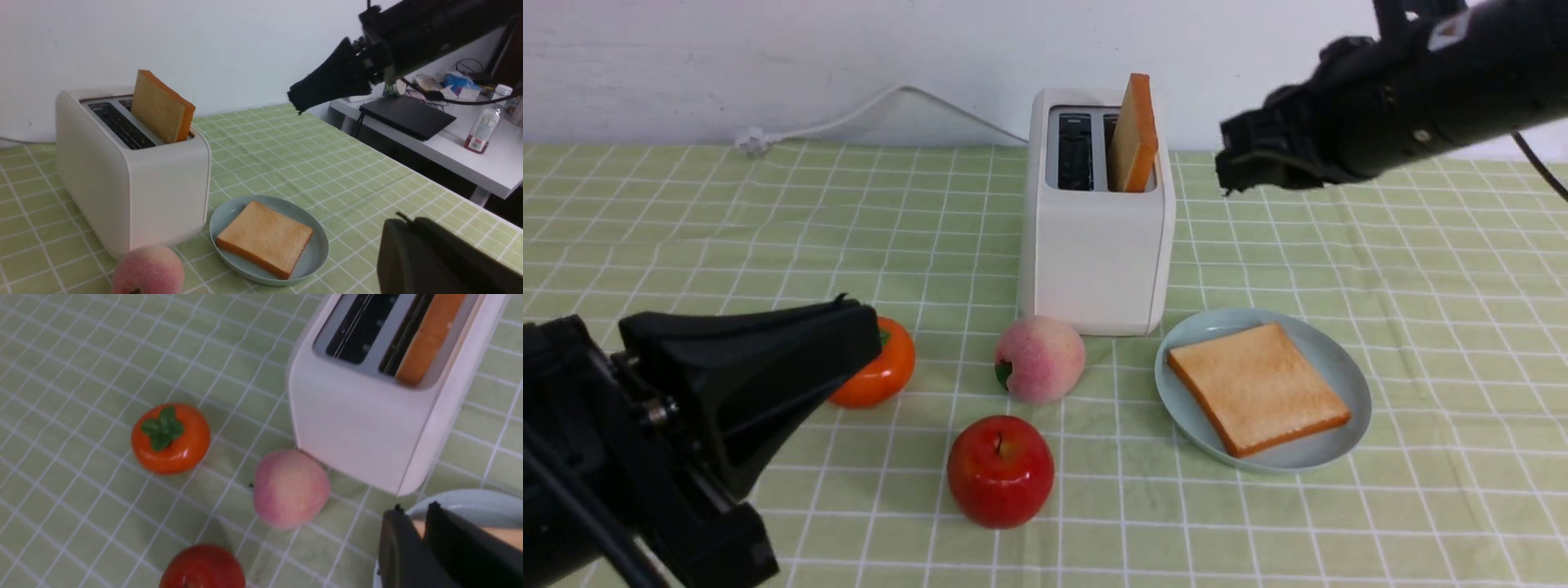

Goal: Take toasted bread from bread machine on green coffee tablecloth place on plate.
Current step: 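Grasp the toast slice in the toaster and pull it up out of the slot with the right gripper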

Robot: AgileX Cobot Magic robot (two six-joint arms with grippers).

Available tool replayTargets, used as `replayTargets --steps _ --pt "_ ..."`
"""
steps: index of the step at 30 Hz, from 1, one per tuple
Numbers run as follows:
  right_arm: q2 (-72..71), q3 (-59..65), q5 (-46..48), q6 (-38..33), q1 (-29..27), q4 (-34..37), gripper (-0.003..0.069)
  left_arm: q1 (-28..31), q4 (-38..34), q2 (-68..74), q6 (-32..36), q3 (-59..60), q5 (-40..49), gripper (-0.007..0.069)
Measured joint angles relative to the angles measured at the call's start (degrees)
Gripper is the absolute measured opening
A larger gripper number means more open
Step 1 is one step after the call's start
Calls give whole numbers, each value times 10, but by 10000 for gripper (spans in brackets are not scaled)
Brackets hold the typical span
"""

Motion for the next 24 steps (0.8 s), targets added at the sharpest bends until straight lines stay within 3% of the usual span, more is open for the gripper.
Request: replayTargets --steps 8,12,19,23,24 --pt "150 -114 -87 14 0 -8 425 0 0 0 0 9 9 -13" --pt "192 -125 -162 15 0 -8 506 0 0 0 0 36 -12 -13" --pt "229 -126 -233 15 0 -17 480 0 -4 0 1 88 -49 -13" --pt "237 -126 -248 15 0 -18 391 0 -6 0 1 122 -64 -13" --pt "239 -126 -250 15 0 -18 342 0 -6 0 1 125 -68 -13"
